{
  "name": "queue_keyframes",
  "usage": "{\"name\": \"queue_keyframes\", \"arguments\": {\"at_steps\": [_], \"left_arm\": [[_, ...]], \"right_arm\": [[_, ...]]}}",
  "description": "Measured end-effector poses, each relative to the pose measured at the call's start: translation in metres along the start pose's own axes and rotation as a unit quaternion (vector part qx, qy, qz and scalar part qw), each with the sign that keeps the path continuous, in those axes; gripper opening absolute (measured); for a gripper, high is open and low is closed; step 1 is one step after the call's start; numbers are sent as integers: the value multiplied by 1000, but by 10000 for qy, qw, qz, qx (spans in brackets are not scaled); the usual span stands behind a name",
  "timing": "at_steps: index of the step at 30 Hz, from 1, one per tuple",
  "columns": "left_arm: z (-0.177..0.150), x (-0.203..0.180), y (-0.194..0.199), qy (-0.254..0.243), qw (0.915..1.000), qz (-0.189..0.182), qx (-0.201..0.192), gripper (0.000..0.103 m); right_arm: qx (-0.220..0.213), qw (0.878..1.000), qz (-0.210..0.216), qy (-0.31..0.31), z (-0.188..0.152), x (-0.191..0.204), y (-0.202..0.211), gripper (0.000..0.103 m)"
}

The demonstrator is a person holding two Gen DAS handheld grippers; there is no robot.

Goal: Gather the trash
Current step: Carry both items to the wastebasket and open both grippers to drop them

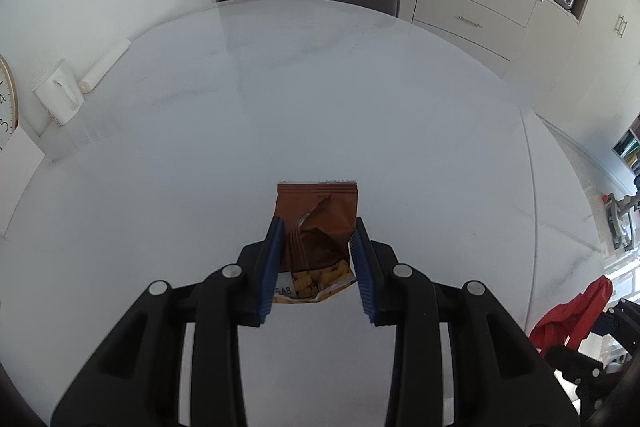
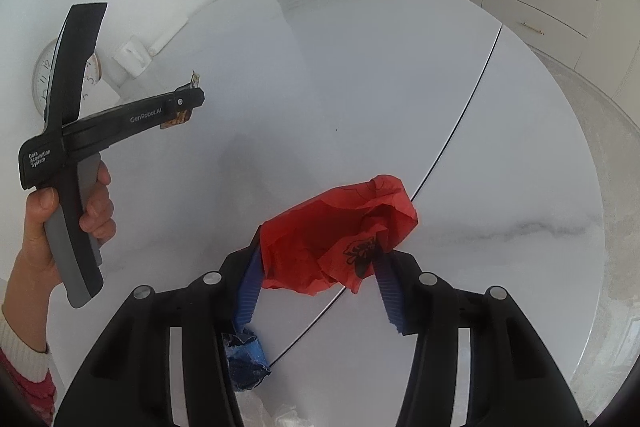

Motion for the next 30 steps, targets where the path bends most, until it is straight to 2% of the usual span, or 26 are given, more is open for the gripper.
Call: {"name": "queue_keyframes", "arguments": {"at_steps": [7,12,17,21,24,26,30], "left_arm": [[-11,-40,83,-185,9990,-178,-377,33],[-50,-96,154,-411,9972,-371,-494,33],[-126,-183,207,-979,9928,-615,-321,33],[-206,-261,232,-1191,9856,-1196,44,33],[-267,-313,235,-1190,9774,-1675,493,33],[-304,-339,228,-1158,9700,-1964,840,33],[-372,-376,206,-1444,9567,-2077,1440,33]], "right_arm": [[-320,9995,-15,-73,-22,-34,68,51],[-462,9988,-151,-87,-70,-73,128,51],[-374,9984,-423,-94,-155,-117,182,51],[-148,9979,-532,-349,-234,-149,208,51],[69,9966,-525,-629,-295,-165,220,51],[165,9957,-546,-737,-324,-173,226,51],[272,9940,-598,-877,-372,-187,241,52]]}}
Point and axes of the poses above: each gripper's, at about its wrist camera, not at the fingertips, and y roughly against the way its jaws point, x to its left, z to its top, the point moved 9 cm from there along -y, roughly the way its jaws point, and after that the axes turned 8 degrees about -z, right-handed, at the moved point
